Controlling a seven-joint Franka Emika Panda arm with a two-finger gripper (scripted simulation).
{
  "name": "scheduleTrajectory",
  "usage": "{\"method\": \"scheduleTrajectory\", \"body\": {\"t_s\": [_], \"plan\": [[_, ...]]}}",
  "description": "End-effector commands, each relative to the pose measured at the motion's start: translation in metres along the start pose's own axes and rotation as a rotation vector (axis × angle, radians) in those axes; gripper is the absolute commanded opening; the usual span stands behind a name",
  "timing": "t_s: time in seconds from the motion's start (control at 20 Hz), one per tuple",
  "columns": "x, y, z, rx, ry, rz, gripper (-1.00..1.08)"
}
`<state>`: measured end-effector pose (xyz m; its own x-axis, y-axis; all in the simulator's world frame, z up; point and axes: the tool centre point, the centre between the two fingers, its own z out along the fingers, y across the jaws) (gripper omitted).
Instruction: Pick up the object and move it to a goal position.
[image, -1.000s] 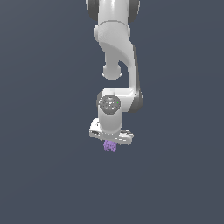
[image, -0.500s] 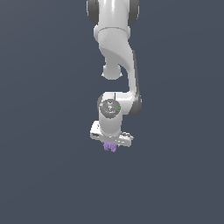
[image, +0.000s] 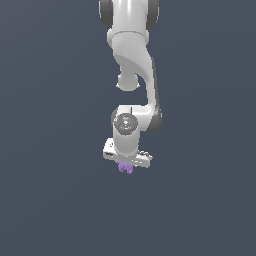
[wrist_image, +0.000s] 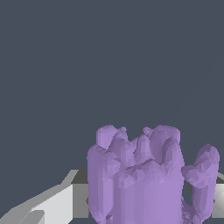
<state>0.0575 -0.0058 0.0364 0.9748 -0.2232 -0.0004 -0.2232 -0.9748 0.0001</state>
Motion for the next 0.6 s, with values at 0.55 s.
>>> {"method": "scheduleTrajectory", "body": {"t_s": [0.55], "plan": [[-0.021, -0.023, -0.047, 0.0, 0.0, 0.0, -1.0]]}}
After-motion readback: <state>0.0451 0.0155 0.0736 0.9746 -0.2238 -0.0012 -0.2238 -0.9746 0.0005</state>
